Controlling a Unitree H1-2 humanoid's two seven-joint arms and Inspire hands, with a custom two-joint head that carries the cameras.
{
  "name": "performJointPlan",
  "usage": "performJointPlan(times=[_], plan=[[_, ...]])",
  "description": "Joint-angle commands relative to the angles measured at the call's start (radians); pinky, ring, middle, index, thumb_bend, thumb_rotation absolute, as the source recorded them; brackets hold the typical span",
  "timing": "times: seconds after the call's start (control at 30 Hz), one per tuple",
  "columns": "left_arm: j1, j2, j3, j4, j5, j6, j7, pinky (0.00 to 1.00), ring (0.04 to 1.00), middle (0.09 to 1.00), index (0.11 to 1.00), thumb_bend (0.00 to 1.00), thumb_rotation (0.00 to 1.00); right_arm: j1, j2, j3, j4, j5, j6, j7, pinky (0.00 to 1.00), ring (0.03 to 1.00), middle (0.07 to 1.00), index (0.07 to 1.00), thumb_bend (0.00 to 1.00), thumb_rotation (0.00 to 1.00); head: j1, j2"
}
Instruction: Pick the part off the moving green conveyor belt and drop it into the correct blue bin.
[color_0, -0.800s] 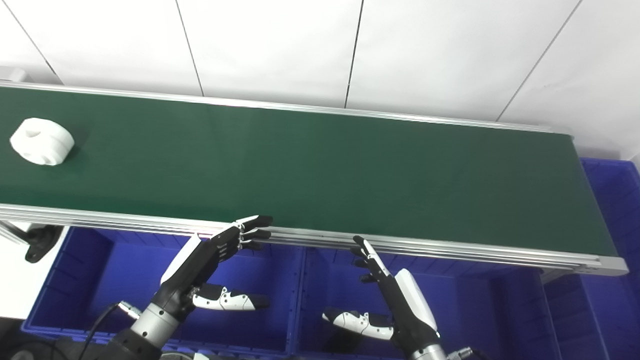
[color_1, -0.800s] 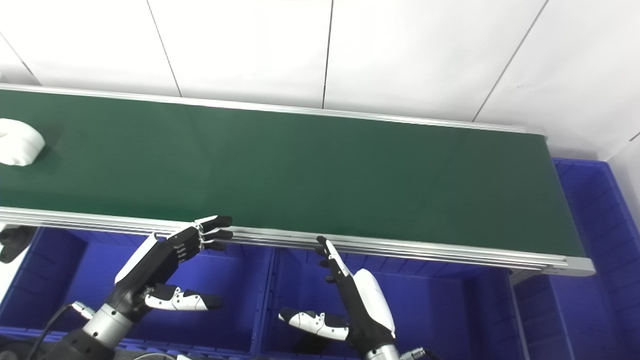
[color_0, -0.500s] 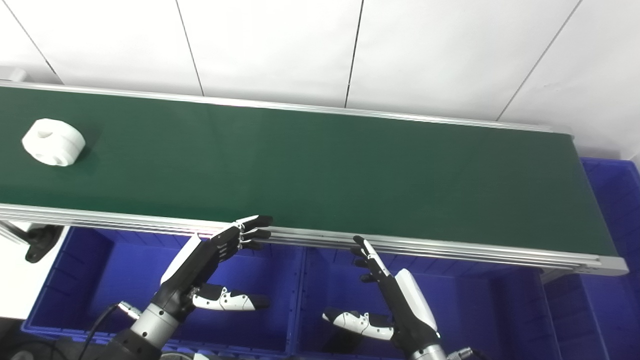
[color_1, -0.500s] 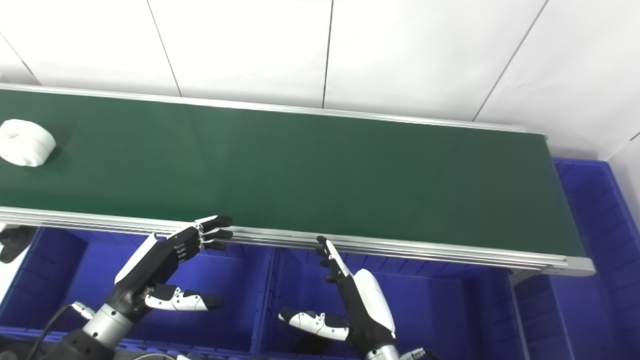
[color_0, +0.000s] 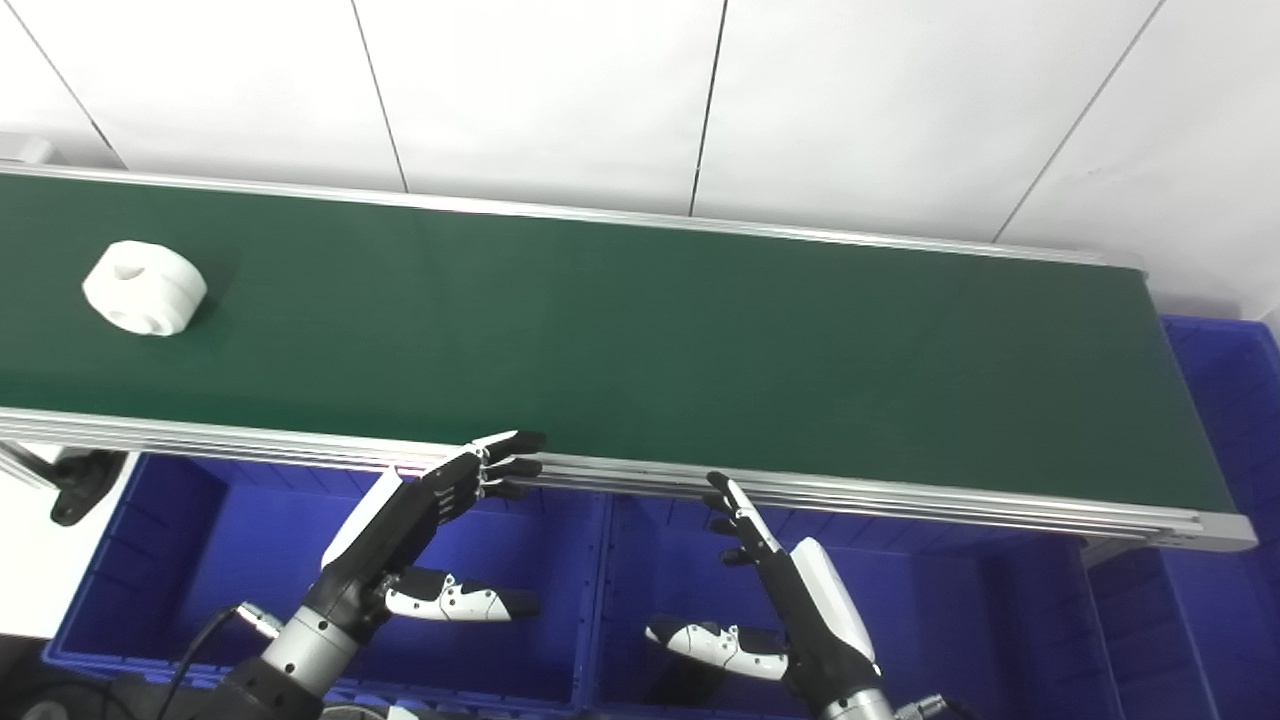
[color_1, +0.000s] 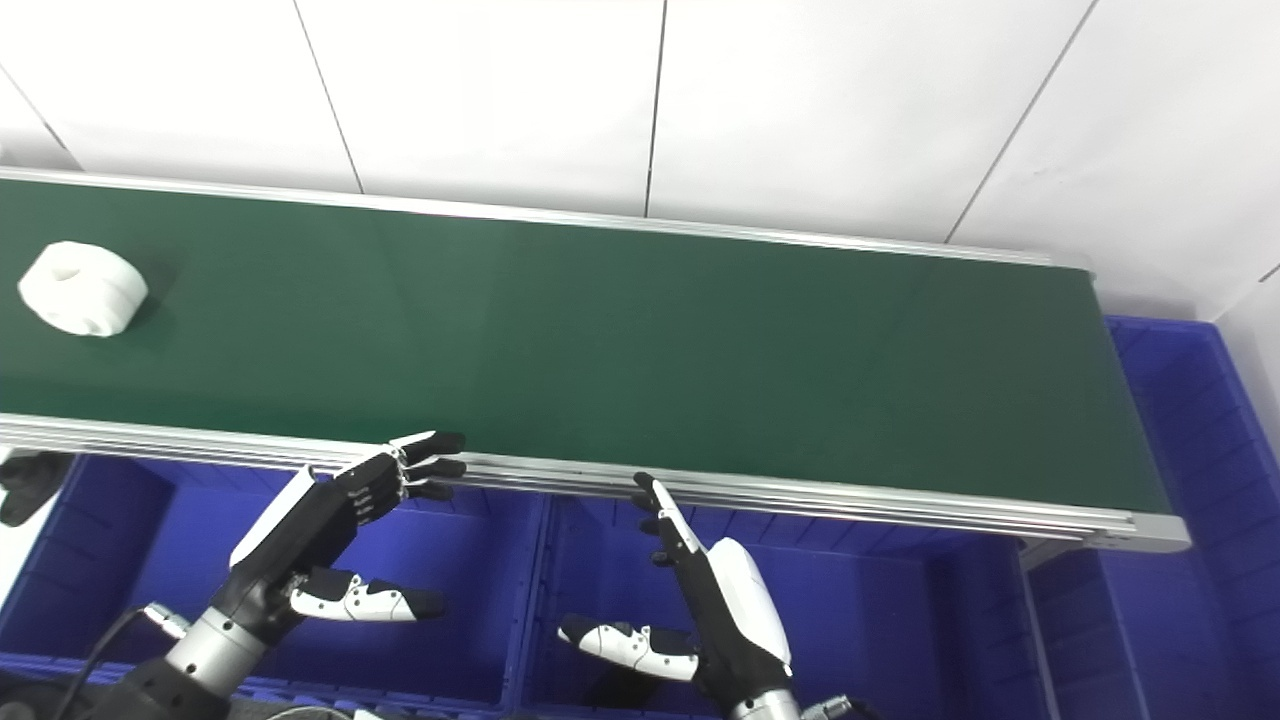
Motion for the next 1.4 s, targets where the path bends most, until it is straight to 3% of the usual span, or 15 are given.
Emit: performJointPlan(times=[0.0, 0.13, 0.23, 0.37, 0.5, 0.6, 0.9, 1.13, 1.2, 1.37], plan=[[-0.003, 0.009, -0.002, -0.013, -0.001, -0.028, -0.004, 0.74, 0.816, 0.877, 0.836, 0.78, 0.22, -0.004, -0.001, 0.000, -0.014, 0.006, -0.076, -0.022, 0.77, 0.877, 0.925, 0.987, 0.84, 0.53, 0.011, -0.006], [0.006, -0.002, -0.008, -0.011, 0.025, -0.023, 0.007, 0.74, 0.807, 0.873, 0.830, 0.79, 0.22, 0.004, -0.007, -0.009, -0.001, 0.023, -0.099, -0.026, 0.77, 0.884, 0.930, 0.994, 0.84, 0.53, 0.083, -0.053], [0.014, -0.015, -0.019, -0.004, 0.049, -0.031, 0.012, 0.72, 0.797, 0.875, 0.825, 0.79, 0.20, 0.008, -0.024, -0.019, 0.026, 0.040, -0.141, -0.034, 0.78, 0.889, 0.931, 0.998, 0.84, 0.53, 0.193, -0.115], [0.010, -0.027, -0.035, 0.028, 0.080, -0.064, 0.018, 0.70, 0.800, 0.868, 0.820, 0.80, 0.20, 0.006, -0.045, -0.031, 0.067, 0.052, -0.198, -0.049, 0.81, 0.903, 0.931, 1.000, 0.83, 0.53, 0.288, -0.178], [0.001, -0.038, -0.042, 0.069, 0.099, -0.094, 0.025, 0.72, 0.810, 0.865, 0.814, 0.82, 0.21, 0.000, -0.049, -0.042, 0.104, 0.062, -0.241, -0.060, 0.75, 0.888, 0.936, 1.000, 0.82, 0.52, 0.342, -0.224], [-0.007, -0.044, -0.045, 0.093, 0.107, -0.111, 0.030, 0.71, 0.815, 0.862, 0.811, 0.84, 0.20, -0.007, -0.050, -0.048, 0.130, 0.057, -0.269, -0.070, 0.79, 0.900, 0.935, 1.000, 0.82, 0.49, 0.366, -0.249], [-0.019, -0.056, -0.041, 0.130, 0.105, -0.129, 0.042, 0.70, 0.807, 0.856, 0.799, 0.87, 0.16, -0.021, -0.046, -0.052, 0.178, 0.056, -0.305, -0.078, 0.83, 0.925, 0.942, 1.000, 0.80, 0.46, 0.352, -0.276], [-0.020, -0.063, -0.028, 0.131, 0.045, -0.167, 0.046, 0.68, 0.782, 0.859, 0.791, 0.89, 0.16, -0.039, -0.034, -0.049, 0.210, 0.053, -0.305, -0.084, 0.80, 0.908, 0.933, 1.000, 0.80, 0.44, 0.321, -0.282], [-0.021, -0.059, -0.022, 0.097, 0.023, -0.166, 0.044, 0.68, 0.771, 0.851, 0.782, 0.89, 0.14, -0.045, -0.031, -0.048, 0.219, 0.052, -0.312, -0.089, 0.78, 0.896, 0.929, 1.000, 0.80, 0.44, 0.303, -0.274], [-0.056, -0.020, 0.023, -0.085, 0.008, -0.056, 0.042, 0.66, 0.772, 0.840, 0.779, 0.95, 0.14, -0.057, -0.017, -0.046, 0.223, 0.060, -0.317, -0.090, 0.76, 0.878, 0.905, 0.986, 0.81, 0.45, 0.216, -0.235]])
